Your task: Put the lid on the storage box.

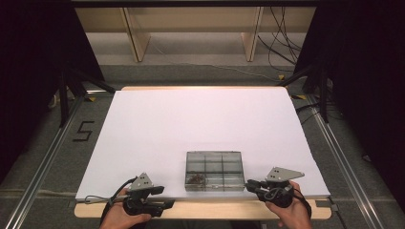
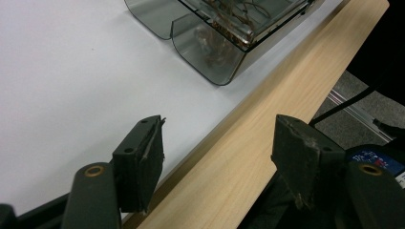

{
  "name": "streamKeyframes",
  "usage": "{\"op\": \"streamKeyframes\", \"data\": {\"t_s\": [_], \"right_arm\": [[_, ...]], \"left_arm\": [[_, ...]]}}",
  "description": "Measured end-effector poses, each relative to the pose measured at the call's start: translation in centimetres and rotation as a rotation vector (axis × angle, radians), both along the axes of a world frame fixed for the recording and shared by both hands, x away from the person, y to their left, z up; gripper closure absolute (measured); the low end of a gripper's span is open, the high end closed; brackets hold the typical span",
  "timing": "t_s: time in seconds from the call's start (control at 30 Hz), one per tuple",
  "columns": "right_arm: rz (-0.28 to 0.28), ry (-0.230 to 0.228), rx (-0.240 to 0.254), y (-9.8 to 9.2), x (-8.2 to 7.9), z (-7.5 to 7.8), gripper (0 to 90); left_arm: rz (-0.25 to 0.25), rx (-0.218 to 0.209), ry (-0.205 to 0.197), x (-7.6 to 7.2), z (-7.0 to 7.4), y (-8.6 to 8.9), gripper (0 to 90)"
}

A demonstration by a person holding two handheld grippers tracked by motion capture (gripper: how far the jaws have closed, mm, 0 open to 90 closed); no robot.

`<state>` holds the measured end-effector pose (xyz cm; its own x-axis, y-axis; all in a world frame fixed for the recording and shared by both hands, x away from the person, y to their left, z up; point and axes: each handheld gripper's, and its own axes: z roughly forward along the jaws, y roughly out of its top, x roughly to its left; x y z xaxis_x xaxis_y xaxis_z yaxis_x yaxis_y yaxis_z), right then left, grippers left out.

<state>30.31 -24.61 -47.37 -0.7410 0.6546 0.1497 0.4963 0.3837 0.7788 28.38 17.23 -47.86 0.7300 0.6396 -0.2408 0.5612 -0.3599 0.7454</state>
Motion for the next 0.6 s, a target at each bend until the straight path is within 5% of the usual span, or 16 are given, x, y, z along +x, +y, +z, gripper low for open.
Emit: {"op": "streamKeyframes", "data": {"t_s": [0.03,0.37,0.43,0.6], "right_arm": [[-0.021,0.032,0.005,0.1,-0.3,0.1,78.4],[-0.015,-0.012,-0.003,-0.5,-0.3,0.2,76.2],[-0.010,0.021,0.024,-0.6,-0.4,0.1,73.6],[-0.060,0.013,0.036,-0.9,-0.7,0.0,63.5]], "left_arm": [[0.001,-0.001,0.000,0.0,0.0,0.0,34.7],[0.004,-0.001,0.001,0.0,0.1,0.0,34.7],[0.006,-0.011,0.000,0.0,0.0,-0.1,34.7],[0.009,-0.014,0.000,0.1,0.0,-0.3,34.7]]}}
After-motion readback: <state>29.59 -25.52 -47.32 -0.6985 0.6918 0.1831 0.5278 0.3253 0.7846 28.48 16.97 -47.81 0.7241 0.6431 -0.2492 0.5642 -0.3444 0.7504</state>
